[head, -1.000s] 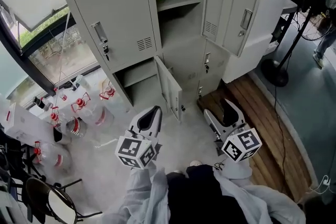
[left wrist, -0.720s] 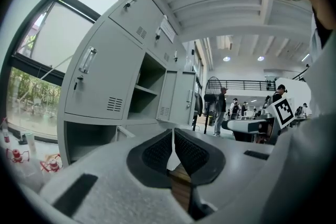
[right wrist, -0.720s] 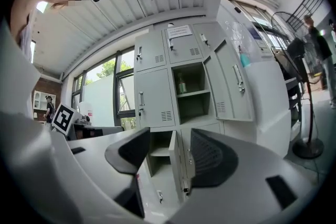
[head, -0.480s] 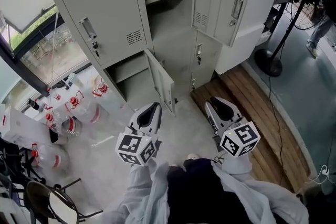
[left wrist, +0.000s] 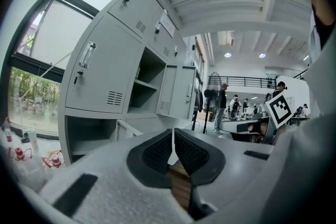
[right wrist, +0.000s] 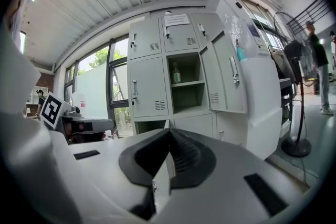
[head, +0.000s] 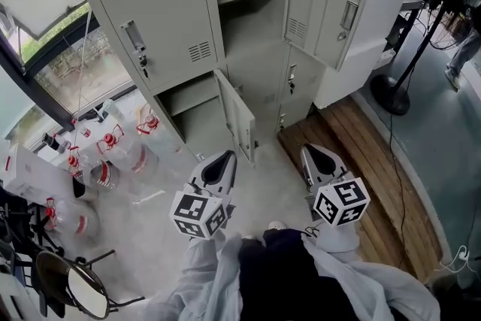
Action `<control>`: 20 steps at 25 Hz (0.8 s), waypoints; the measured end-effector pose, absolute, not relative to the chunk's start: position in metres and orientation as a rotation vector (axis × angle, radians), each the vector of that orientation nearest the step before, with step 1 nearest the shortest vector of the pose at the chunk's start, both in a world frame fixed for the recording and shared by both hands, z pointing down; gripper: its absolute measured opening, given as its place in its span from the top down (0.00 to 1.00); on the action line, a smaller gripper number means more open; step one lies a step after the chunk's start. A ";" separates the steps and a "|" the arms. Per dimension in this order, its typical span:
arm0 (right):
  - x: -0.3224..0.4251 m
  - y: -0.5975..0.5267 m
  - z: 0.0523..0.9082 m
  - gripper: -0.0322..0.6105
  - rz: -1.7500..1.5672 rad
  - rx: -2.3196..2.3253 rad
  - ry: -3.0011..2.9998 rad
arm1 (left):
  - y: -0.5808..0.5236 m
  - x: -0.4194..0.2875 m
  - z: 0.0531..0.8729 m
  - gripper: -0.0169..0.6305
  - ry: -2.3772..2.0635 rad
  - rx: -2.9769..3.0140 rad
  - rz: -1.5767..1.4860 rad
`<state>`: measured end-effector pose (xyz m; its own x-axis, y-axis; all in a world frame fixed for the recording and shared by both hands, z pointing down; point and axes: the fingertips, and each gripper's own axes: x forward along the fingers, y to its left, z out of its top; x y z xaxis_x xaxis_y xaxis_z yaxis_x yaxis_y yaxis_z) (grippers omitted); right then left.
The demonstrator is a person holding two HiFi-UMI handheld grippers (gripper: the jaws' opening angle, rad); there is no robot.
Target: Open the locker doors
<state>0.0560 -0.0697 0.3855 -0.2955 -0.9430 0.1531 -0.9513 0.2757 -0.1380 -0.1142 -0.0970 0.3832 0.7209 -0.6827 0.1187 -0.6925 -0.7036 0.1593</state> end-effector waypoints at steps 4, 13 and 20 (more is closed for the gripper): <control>0.056 -0.069 0.387 0.95 0.311 1.812 -2.491 | -0.098 -0.116 0.385 0.95 -1.119 2.728 0.075; 0.050 -0.070 0.390 0.95 0.296 1.730 -2.522 | -0.098 -0.116 0.386 0.95 -1.116 2.720 0.072; 0.048 -0.071 0.393 0.95 0.310 1.705 -2.530 | -0.098 -0.117 0.386 0.95 -1.127 2.714 0.081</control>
